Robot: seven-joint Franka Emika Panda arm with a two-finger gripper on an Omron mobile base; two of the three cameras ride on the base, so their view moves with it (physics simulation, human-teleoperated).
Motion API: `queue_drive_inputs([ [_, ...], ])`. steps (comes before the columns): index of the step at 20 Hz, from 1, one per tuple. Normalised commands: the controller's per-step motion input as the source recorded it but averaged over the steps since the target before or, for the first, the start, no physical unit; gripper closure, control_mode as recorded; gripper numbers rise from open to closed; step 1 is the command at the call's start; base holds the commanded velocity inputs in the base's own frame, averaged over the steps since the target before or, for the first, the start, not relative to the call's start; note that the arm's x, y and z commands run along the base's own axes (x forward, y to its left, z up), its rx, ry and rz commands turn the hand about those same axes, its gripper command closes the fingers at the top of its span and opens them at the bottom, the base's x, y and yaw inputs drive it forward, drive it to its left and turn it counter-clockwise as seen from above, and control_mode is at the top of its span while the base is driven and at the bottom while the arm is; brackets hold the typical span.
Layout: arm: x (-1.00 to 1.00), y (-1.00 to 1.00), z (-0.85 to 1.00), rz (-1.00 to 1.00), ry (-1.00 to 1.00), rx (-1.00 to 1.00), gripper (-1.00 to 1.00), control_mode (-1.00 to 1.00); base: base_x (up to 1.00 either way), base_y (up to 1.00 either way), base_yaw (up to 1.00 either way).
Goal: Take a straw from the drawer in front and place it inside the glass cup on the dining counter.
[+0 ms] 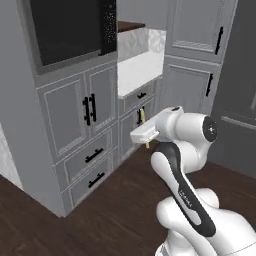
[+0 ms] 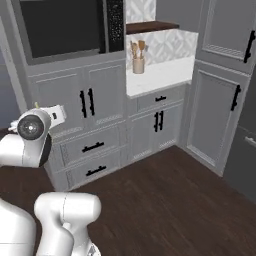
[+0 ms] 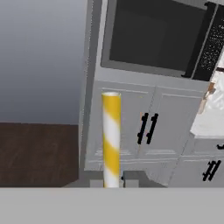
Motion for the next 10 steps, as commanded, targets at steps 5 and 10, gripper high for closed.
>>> queue_drive_inputs([
  [5,0.00,0.00,0.00,0.00,0.00,0.00,1.00,1.00,-0.73,0.01,0.67],
  [10,0.00,0.00,0.00,0.00,0.00,0.00,1.00,1.00,-0.24,0.20,0.65],
])
